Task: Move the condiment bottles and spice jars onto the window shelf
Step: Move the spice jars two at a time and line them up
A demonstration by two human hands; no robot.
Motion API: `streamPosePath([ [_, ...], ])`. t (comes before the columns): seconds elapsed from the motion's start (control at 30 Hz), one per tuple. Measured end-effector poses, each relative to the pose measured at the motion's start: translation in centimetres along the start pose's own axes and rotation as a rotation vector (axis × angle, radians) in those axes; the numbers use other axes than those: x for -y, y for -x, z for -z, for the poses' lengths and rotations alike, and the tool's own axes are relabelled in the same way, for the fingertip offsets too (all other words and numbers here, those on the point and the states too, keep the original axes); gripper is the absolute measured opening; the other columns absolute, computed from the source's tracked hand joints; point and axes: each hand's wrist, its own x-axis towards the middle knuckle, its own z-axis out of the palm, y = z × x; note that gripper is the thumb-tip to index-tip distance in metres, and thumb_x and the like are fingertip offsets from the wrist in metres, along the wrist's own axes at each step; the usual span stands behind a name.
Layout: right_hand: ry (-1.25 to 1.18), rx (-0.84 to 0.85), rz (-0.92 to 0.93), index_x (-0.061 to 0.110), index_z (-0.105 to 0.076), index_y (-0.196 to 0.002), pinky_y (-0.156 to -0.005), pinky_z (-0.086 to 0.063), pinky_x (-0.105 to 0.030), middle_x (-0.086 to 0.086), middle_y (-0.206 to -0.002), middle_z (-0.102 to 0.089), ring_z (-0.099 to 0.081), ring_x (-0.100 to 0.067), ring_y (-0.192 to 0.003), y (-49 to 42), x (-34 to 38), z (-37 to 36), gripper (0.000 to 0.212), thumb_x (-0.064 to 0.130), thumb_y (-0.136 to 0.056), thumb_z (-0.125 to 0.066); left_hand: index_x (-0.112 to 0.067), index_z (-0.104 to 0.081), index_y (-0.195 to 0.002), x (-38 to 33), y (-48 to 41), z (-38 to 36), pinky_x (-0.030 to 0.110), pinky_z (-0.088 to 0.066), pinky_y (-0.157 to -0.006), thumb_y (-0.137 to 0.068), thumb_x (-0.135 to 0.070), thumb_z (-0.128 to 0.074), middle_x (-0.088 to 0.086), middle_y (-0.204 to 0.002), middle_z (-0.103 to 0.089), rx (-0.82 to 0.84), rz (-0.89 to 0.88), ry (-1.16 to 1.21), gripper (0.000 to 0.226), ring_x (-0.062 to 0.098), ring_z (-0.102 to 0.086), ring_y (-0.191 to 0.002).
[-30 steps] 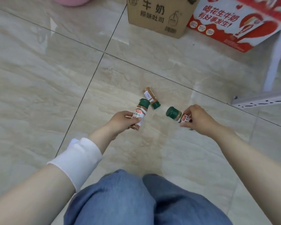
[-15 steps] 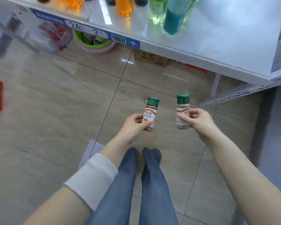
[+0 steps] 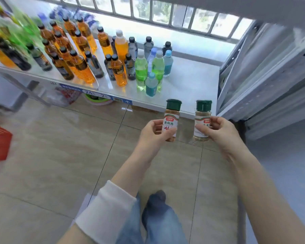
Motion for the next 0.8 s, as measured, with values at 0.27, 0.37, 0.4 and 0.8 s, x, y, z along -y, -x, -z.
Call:
streamPosePath([
  [0.27, -0.069, -0.182, 0.228, 0.016, -0.055, -0.108, -0.07, -0.05, -0.023, 0.004, -0.095, -0.067, -0.064, -0.01, -0.085, 1.1, 9.8, 4.8, 0.045, 0.018, -0.069, -0.078, -0.022, -0.053, -0.104, -9.9, 0.2, -5.5, 0.012, -0.05, -0.063, -0.079, -0.02, -0.071, -0.002, -0.1, -0.066, 0.158, -0.226, -0.024, 0.031, 0.013, -0.065, -0.083],
  [0.37, -0.092, -0.239, 0.29, 0.014, -0.054, -0.113, -0.077, -0.05, -0.026, 0.002, -0.099, -0.065, -0.063, -0.012, -0.089, 0.5, 12.7, 6.2, 0.05, 0.02, -0.069, -0.077, -0.028, -0.051, -0.095, -13.2, -0.8, -7.1, 0.01, -0.049, -0.061, -0.08, -0.022, -0.069, -0.008, -0.094, -0.065, 0.213, -0.299, -0.051, 0.024, 0.006, -0.067, -0.07],
  [0.4, -0.093, -0.254, 0.304, 0.014, -0.054, -0.113, -0.078, -0.05, -0.026, 0.001, -0.1, -0.065, -0.063, -0.012, -0.09, 0.3, 13.7, 6.7, 0.05, 0.021, -0.069, -0.077, -0.028, -0.051, -0.094, -14.2, -1.2, -7.6, 0.009, -0.048, -0.06, -0.08, -0.022, -0.068, -0.009, -0.093, -0.065, 0.226, -0.313, -0.057, 0.023, 0.004, -0.067, -0.067],
  [0.8, -0.058, -0.362, 0.478, 0.023, -0.056, -0.097, -0.066, -0.046, -0.014, 0.007, -0.095, -0.065, -0.063, -0.004, -0.083, -8.7, 24.1, 12.1, 0.035, 0.021, -0.069, -0.077, -0.017, -0.053, -0.112, -22.6, -7.3, -12.4, 0.003, -0.043, -0.058, -0.082, -0.027, -0.066, 0.002, -0.103, -0.066, 0.365, -0.372, -0.045, 0.035, 0.01, -0.068, -0.073],
])
